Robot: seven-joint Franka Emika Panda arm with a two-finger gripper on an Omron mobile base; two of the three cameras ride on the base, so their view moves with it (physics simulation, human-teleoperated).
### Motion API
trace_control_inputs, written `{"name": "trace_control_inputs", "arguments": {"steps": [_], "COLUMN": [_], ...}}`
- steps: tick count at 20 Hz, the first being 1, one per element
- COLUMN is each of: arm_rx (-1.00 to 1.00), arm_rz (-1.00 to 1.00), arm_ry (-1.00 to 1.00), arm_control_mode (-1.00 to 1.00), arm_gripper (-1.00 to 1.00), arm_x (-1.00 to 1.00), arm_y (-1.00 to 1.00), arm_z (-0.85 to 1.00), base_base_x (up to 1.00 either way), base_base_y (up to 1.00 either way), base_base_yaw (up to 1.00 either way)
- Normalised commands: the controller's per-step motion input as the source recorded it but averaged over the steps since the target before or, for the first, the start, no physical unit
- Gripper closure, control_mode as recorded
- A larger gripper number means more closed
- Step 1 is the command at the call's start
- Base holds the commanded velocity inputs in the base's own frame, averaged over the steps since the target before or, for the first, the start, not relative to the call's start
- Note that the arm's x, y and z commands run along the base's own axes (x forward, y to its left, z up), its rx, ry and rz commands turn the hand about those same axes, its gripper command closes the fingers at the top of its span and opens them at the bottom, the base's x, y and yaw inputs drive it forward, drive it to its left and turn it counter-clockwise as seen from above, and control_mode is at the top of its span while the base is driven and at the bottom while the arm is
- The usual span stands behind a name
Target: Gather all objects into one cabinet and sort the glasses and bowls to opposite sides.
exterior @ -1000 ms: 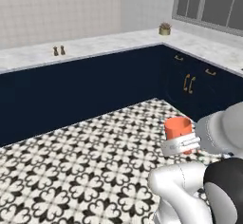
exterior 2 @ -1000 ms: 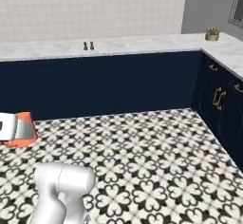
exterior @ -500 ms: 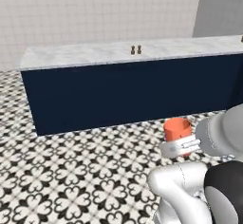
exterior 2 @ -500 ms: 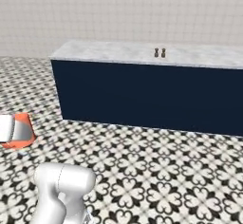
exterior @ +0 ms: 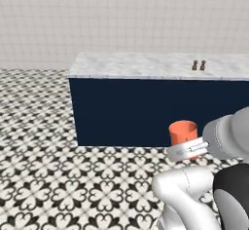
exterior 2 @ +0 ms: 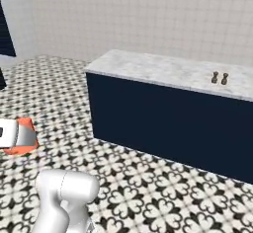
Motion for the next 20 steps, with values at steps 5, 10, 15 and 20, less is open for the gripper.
{"name": "trace_control_inputs", "arguments": {"steps": [5,10,15,20], "arm_rx": [0.0,0.0,0.0,0.0], "arm_rz": [0.0,0.0,0.0,0.0], "arm_ry": [0.0,0.0,0.0,0.0], "arm_control_mode": [1.0,1.0,1.0,1.0], "arm_gripper": [1.0,1.0,1.0,1.0], "arm_x": [0.0,0.0,0.0,0.0], "arm_y": [0.0,0.0,0.0,0.0], "arm_z": [0.0,0.0,0.0,0.0], "base_base_x": [1.0,0.99,1.0,1.0], "base_base_y": [0.46,0.69,0.64,0.43], "base_base_yaw": [0.42,0.41,0.42,0.44]}}
